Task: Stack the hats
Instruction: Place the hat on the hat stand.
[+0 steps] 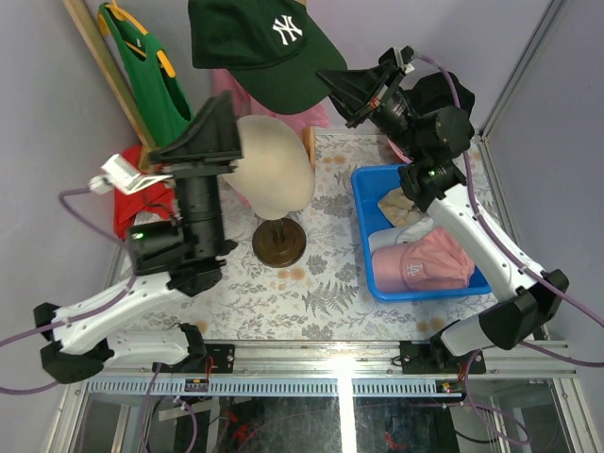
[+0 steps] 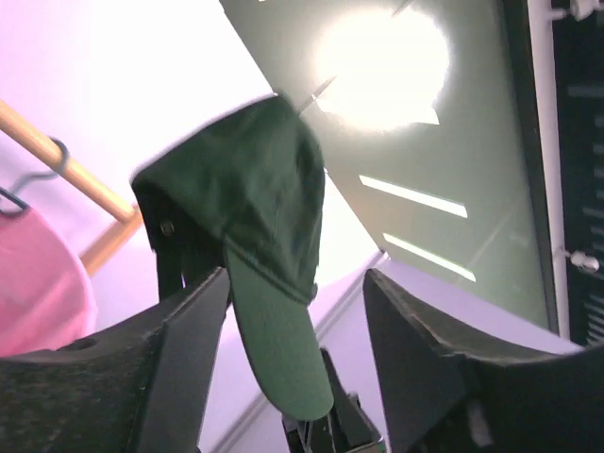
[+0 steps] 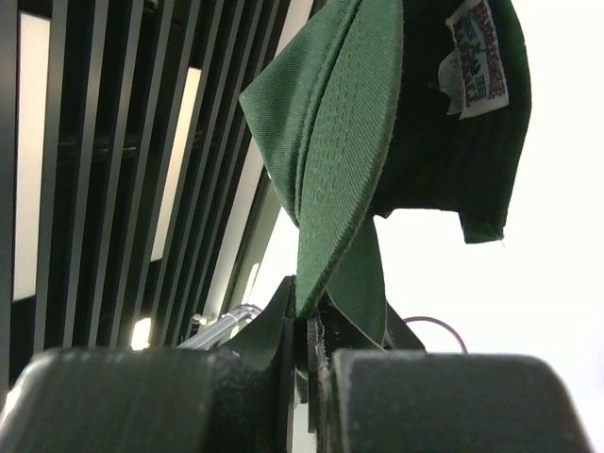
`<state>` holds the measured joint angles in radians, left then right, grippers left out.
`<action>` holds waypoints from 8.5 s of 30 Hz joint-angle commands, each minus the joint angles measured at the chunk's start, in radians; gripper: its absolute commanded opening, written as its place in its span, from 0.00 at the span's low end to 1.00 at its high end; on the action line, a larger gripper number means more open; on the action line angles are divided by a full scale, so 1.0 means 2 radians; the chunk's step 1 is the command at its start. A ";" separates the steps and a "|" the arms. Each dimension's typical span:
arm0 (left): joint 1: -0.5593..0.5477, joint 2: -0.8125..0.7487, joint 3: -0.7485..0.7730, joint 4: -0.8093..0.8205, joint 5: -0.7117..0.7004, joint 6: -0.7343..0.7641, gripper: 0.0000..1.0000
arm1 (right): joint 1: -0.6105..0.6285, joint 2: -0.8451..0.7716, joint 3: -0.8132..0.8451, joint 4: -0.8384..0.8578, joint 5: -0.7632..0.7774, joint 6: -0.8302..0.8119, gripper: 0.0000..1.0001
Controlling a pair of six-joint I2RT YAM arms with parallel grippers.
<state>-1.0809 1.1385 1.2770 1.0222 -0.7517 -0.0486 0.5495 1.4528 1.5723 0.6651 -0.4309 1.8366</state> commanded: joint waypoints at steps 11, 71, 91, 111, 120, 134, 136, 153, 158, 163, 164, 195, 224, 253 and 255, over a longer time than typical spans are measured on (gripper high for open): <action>0.011 -0.064 -0.042 0.042 -0.169 0.072 0.84 | 0.012 0.069 0.074 0.083 -0.014 0.023 0.00; 0.440 -0.020 -0.035 -0.172 0.281 -0.435 0.00 | 0.086 0.128 0.135 0.129 -0.043 0.112 0.00; 0.437 -0.103 -0.105 -0.280 0.204 -0.279 0.00 | -0.011 0.081 -0.042 0.216 -0.057 0.133 0.00; 0.401 -0.109 -0.174 -0.283 0.165 -0.264 0.00 | -0.059 0.097 -0.146 0.330 -0.090 0.184 0.00; 0.385 -0.106 -0.197 -0.280 0.137 -0.267 0.00 | -0.070 0.103 -0.181 0.372 -0.101 0.205 0.00; 0.376 -0.139 -0.263 -0.301 0.109 -0.348 0.00 | -0.075 0.100 -0.235 0.422 -0.099 0.233 0.01; 0.376 -0.142 -0.269 -0.304 0.107 -0.358 0.00 | -0.076 0.098 -0.243 0.428 -0.098 0.237 0.02; 0.359 -0.140 -0.297 -0.323 0.101 -0.399 0.02 | -0.087 0.103 -0.291 0.477 -0.086 0.268 0.10; 0.355 -0.140 -0.309 -0.326 0.102 -0.409 0.06 | -0.088 0.102 -0.299 0.482 -0.087 0.269 0.14; 0.349 -0.137 -0.318 -0.328 0.102 -0.417 0.09 | -0.088 0.102 -0.310 0.486 -0.088 0.267 0.17; 0.347 -0.137 -0.320 -0.328 0.101 -0.419 0.10 | -0.088 0.103 -0.313 0.486 -0.088 0.267 0.17; 0.293 -0.139 -0.361 -0.359 0.066 -0.463 0.07 | -0.090 0.120 -0.359 0.513 -0.087 0.262 0.14; 0.293 -0.129 -0.354 -0.320 0.092 -0.422 0.19 | -0.096 -0.011 -0.349 0.294 -0.154 0.104 0.41; 0.287 -0.144 -0.366 -0.313 0.067 -0.419 0.13 | -0.075 -0.047 -0.395 0.189 -0.141 0.035 0.00; 0.286 -0.149 -0.366 -0.314 0.066 -0.417 0.10 | -0.081 -0.044 -0.396 0.195 -0.148 0.038 0.00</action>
<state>-0.5014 0.8608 0.5751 0.4576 -0.5781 -0.9112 0.4042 1.3560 0.8112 1.0847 -0.6628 1.9301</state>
